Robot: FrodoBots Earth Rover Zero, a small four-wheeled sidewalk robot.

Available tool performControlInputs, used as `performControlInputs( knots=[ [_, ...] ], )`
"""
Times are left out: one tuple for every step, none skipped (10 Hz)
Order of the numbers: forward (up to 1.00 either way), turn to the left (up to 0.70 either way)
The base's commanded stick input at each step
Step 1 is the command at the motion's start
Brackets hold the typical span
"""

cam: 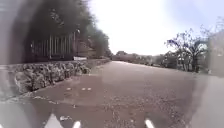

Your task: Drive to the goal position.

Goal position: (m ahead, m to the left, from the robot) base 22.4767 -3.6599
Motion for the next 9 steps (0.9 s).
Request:
performControlInputs(
  knots=[
    [0.85, -0.18],
    [0.85, -0.31],
    [0.85, -0.34],
    [0.85, -0.34],
    [0.85, -0.34],
    [0.85, 0.00],
    [0.85, 0.00],
    [0.85, 0.00],
    [0.85, 0.00]
  ],
)
